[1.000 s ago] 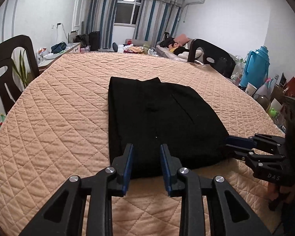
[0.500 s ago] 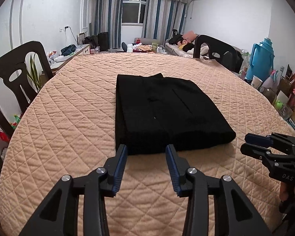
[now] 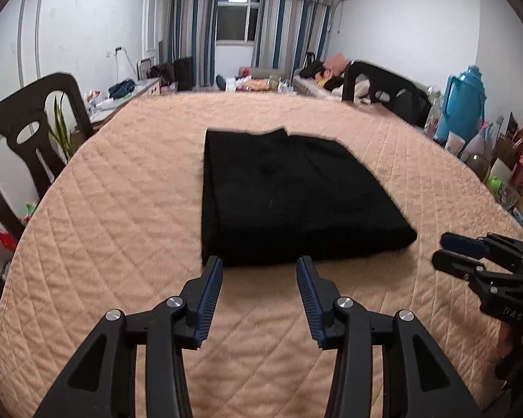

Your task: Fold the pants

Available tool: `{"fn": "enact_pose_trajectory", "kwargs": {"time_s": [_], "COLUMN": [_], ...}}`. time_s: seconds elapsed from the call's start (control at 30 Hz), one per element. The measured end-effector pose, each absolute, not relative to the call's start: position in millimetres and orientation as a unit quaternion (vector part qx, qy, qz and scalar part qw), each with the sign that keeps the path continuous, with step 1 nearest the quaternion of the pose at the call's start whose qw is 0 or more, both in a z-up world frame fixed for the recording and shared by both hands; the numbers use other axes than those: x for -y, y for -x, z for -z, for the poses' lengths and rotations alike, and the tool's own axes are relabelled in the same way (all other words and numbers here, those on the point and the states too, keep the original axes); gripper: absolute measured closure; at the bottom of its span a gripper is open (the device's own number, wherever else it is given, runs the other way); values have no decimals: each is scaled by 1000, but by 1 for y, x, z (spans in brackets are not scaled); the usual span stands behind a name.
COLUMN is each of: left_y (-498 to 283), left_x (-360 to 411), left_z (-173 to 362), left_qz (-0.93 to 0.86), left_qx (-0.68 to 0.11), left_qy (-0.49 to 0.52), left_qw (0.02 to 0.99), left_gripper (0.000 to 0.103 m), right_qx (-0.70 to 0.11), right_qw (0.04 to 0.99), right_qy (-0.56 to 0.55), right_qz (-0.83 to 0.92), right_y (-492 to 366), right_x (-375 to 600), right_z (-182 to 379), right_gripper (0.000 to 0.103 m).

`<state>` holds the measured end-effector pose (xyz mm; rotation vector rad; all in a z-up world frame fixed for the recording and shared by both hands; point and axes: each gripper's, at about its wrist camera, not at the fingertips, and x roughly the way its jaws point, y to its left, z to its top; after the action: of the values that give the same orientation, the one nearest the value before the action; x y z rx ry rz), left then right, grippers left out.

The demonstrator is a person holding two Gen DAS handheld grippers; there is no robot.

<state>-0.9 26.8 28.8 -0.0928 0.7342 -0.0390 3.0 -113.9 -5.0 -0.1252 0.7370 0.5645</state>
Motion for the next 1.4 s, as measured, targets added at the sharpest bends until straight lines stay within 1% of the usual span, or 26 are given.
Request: {"fn": "enact_pose_trajectory", "kwargs": {"time_s": [0.07,0.1,0.13,0.17,0.2,0.27,0.33,0.63,0.77,0.9,1.07,1.17,1.33,1.4], "left_y": [-5,-9,-12,-18,-24,-30,-26,-27,-17,-8,6,11,6,5], "left_x": [-24,-23,-22,-21,-21,-20,-18,-12,-16,-16,-16,-16,-17,-17], "left_z": [-34,-36,-36,-34,-29,-19,-17,-18,-21,-16,-10,-6,5,5], "left_qz": [25,30,32,32,29,22,23,15,11,3,-3,-4,-13,-13], "left_qx": [-345,-334,-328,-333,-344,-359,-351,-362,-372,-384,-396,-401,-416,-416], "left_qy": [46,46,44,41,39,35,21,4,20,20,14,13,9,8], "left_qw": [937,941,943,942,938,932,936,932,928,923,918,916,909,909], "left_gripper": [57,60,65,69,70,72,73,72,72,72,65,62,61,59], "right_qx": [-338,-334,-333,-330,-334,-356,-365,-369,-364,-375,-382,-386,-406,-415], "right_qw": [896,898,898,899,898,892,888,887,893,888,884,884,878,875], "right_qy": [55,49,46,43,46,62,65,77,74,72,93,100,98,100], "right_qz": [-281,-283,-284,-285,-282,-273,-273,-265,-255,-256,-252,-244,-234,-228], "right_y": [-9,-13,-17,-22,-25,-33,-34,-33,-23,-11,3,4,-5,-8], "right_x": [109,105,103,99,96,89,88,87,95,105,113,118,120,119], "right_z": [0,-2,-2,-1,2,12,16,16,10,12,16,19,29,32], "right_gripper": [66,66,66,68,72,76,76,76,75,75,75,71,69,67]}}
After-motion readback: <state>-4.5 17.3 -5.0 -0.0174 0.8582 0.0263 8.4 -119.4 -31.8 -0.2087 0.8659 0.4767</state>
